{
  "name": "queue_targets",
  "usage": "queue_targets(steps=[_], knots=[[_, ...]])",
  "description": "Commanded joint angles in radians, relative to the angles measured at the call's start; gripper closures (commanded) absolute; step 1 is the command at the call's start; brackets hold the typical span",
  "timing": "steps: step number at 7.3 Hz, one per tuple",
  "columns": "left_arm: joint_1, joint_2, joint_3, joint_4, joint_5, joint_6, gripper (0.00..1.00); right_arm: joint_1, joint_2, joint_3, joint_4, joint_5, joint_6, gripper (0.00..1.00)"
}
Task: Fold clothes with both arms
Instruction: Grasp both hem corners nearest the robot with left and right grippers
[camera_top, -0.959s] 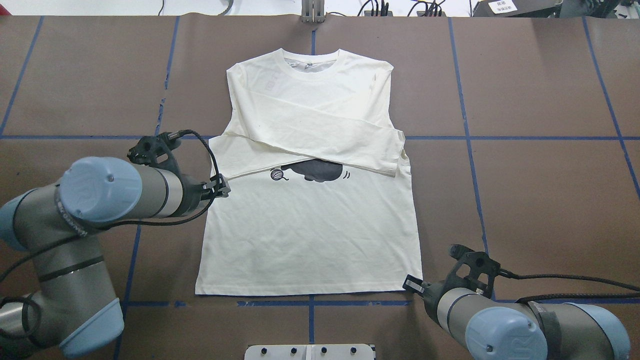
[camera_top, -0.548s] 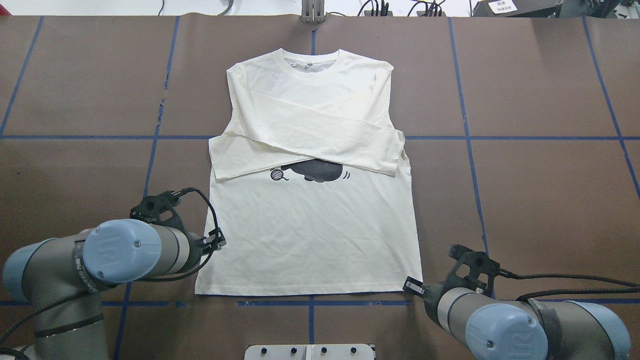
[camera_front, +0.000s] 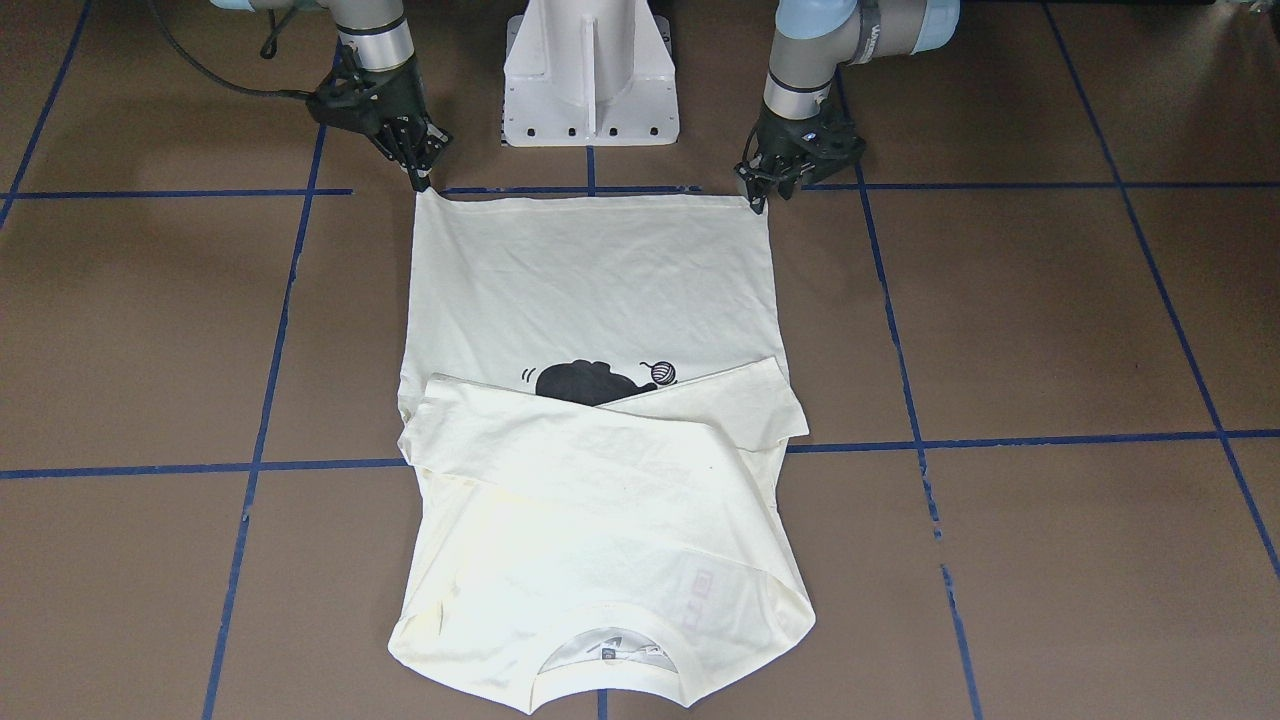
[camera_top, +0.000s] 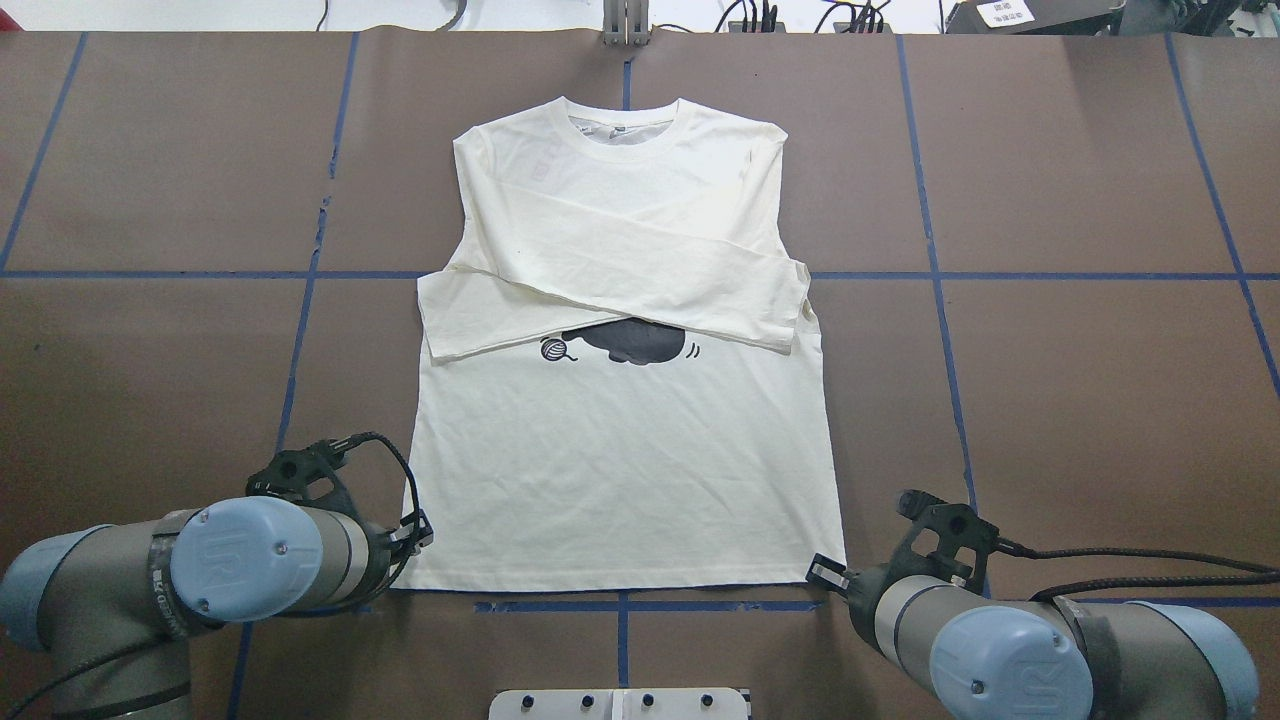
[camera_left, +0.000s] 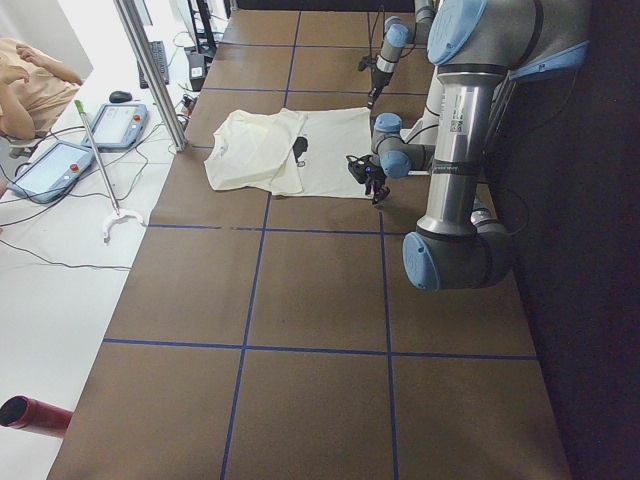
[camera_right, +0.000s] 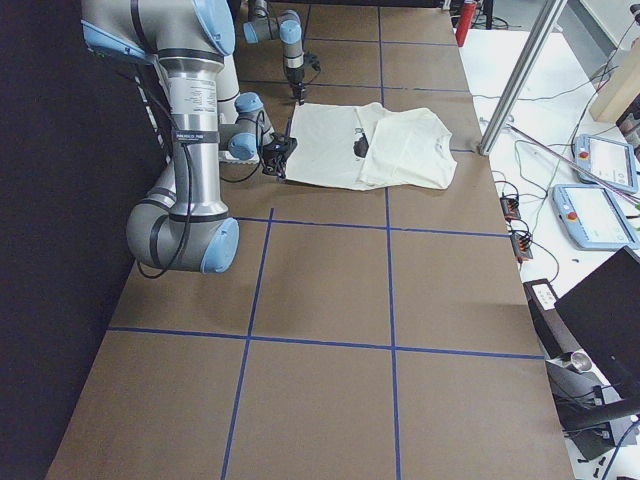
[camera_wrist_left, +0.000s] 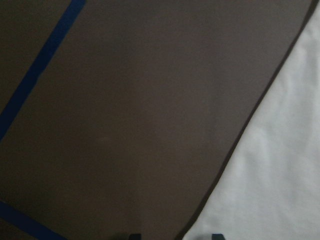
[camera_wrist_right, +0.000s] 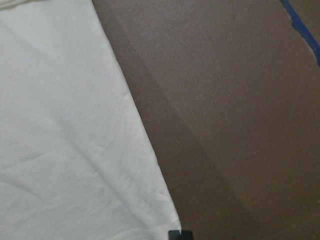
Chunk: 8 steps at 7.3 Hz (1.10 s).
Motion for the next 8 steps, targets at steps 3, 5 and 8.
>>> queue_targets(steps=[3, 5, 8], knots=[[0.006, 0.000, -0.018, 0.000, -0.002, -0.008, 0.96, 0.002, -0.003, 0.000, 0.000, 0.000, 0.000, 1.00], [0.006, 0.005, -0.012, 0.000, 0.004, -0.005, 1.00, 0.003, -0.014, 0.000, 0.000, 0.000, 0.000, 1.00], [0.006, -0.003, -0.020, 0.000, 0.001, -0.005, 1.00, 0.005, -0.015, 0.000, 0.000, 0.000, 0.000, 1.00]])
